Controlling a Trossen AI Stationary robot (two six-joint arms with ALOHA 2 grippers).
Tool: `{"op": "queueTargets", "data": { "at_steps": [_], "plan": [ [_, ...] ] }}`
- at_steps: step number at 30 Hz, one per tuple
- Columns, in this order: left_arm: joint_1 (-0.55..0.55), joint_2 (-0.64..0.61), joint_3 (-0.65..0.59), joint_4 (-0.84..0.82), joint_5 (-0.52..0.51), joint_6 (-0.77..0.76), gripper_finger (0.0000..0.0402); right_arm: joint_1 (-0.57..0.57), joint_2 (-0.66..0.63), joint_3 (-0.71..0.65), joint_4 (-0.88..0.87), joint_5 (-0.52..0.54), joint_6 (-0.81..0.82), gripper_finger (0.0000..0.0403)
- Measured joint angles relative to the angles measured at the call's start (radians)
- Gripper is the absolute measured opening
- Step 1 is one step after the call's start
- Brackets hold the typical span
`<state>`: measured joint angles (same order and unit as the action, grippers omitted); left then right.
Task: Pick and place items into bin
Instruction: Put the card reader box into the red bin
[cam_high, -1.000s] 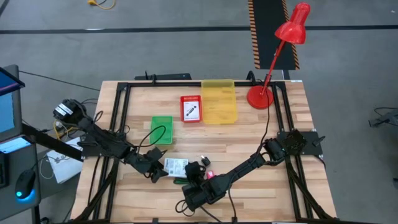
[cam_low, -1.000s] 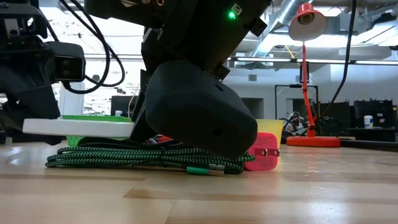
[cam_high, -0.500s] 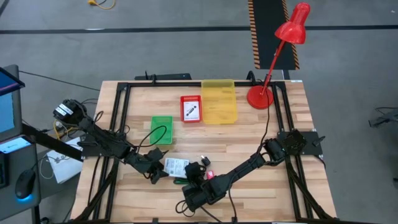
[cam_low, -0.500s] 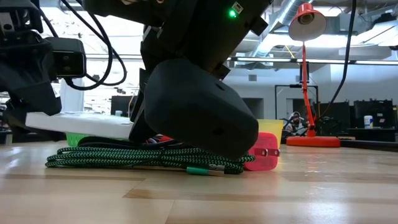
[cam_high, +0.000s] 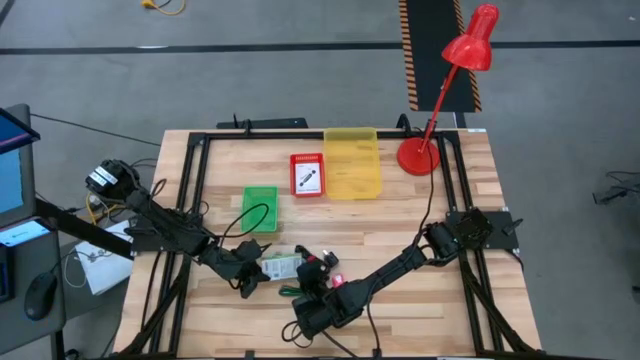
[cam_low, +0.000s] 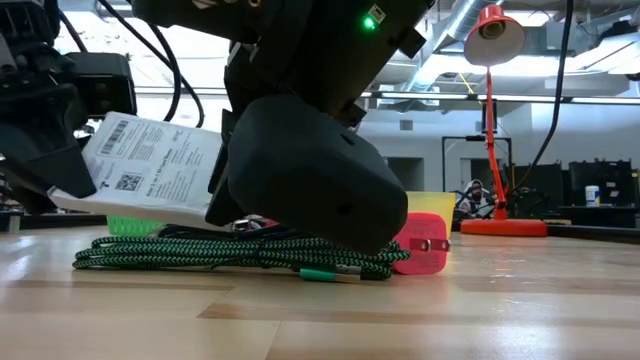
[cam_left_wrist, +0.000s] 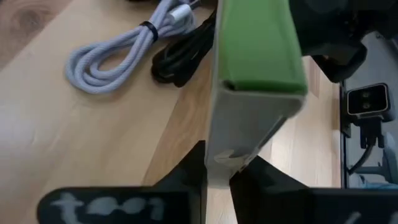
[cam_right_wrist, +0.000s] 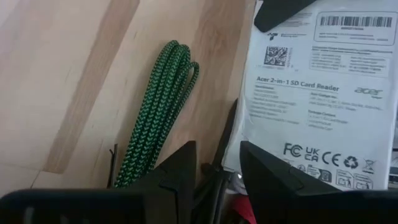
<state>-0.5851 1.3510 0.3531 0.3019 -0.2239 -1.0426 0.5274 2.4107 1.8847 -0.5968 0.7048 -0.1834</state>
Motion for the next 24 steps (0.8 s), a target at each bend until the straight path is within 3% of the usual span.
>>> {"op": "queueTargets", "data": {
  "at_steps": [7, 13, 24],
  "plan": [
    [0.000, 0.000, 0.000, 0.002, -0.001, 0.001, 0.0043, 0.001, 0.000, 0.000, 0.000, 0.000, -0.009, 0.0118],
    [-0.001, 0.000, 0.000, 0.008, 0.005, 0.001, 0.0025, 0.006, 0.000, 0.012, 0.000, 0.000, -0.012, 0.0118],
    [-0.073, 0.000, 0.026, 0.066, 0.018, -0.007, 0.0034, 0.028, 0.000, 0.065, 0.000, 0.003, -0.054, 0.0118]
  ]
}}
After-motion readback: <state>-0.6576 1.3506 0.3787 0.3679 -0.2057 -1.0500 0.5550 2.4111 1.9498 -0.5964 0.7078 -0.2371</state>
